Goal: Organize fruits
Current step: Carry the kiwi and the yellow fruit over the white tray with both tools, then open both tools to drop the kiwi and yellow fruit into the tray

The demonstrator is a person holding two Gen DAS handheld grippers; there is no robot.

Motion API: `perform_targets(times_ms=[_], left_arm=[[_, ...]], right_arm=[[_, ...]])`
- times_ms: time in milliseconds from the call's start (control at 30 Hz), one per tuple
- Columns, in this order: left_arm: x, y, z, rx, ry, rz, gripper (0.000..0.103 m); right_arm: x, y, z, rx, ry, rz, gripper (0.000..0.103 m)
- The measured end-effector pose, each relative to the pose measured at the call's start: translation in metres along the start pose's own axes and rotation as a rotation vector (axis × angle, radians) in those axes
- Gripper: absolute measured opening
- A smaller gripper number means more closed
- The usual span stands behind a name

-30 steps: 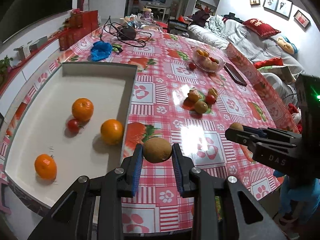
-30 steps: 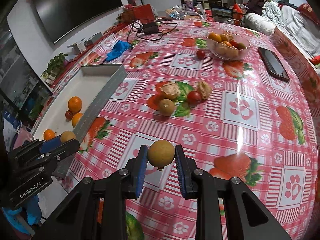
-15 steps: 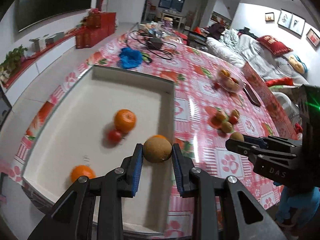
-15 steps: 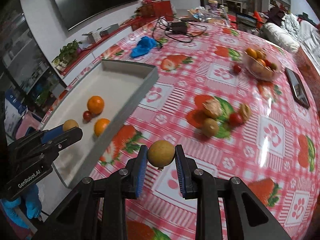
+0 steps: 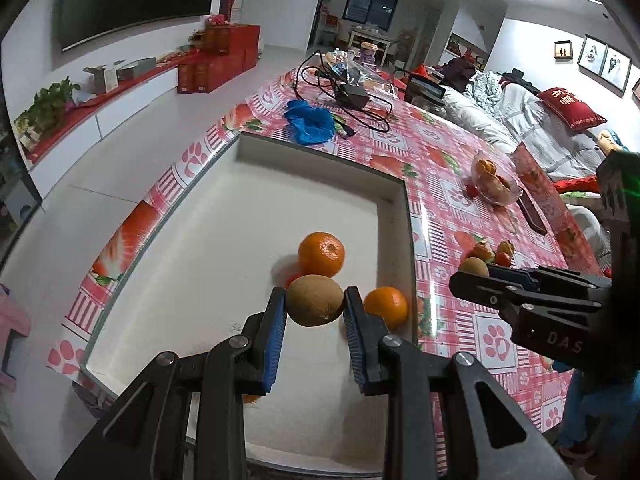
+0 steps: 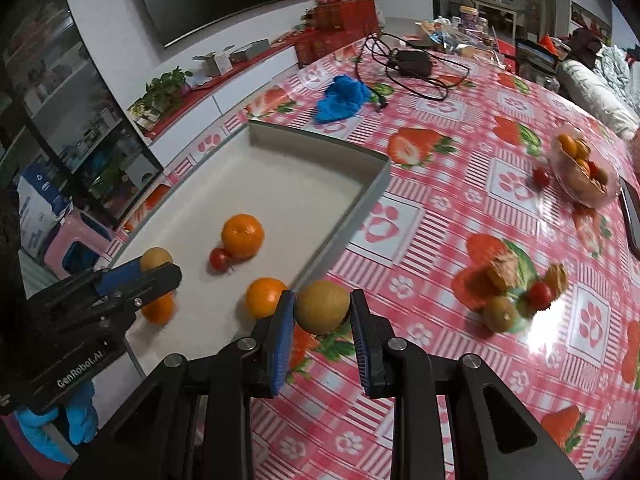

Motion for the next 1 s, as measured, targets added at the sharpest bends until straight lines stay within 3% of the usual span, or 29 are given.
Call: perform_targets(times_ms=[1000], left_arm=[[-0.011, 0.035, -0.039, -0.061, -0.041, -0.056, 0.032]], right_arm=[[-0.044, 0.053, -0.025, -0.041, 0.009, -0.034, 0.029]])
Point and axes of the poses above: each gripper's, at about its wrist camera, not at the fingertips, and y roughly the way its jaws point, z to its right, x to its underside, the point moved 4 cm from there along y, roughly the way its jaws point, and after that the axes turned 13 degrees about -y, right-handed, at the moved point
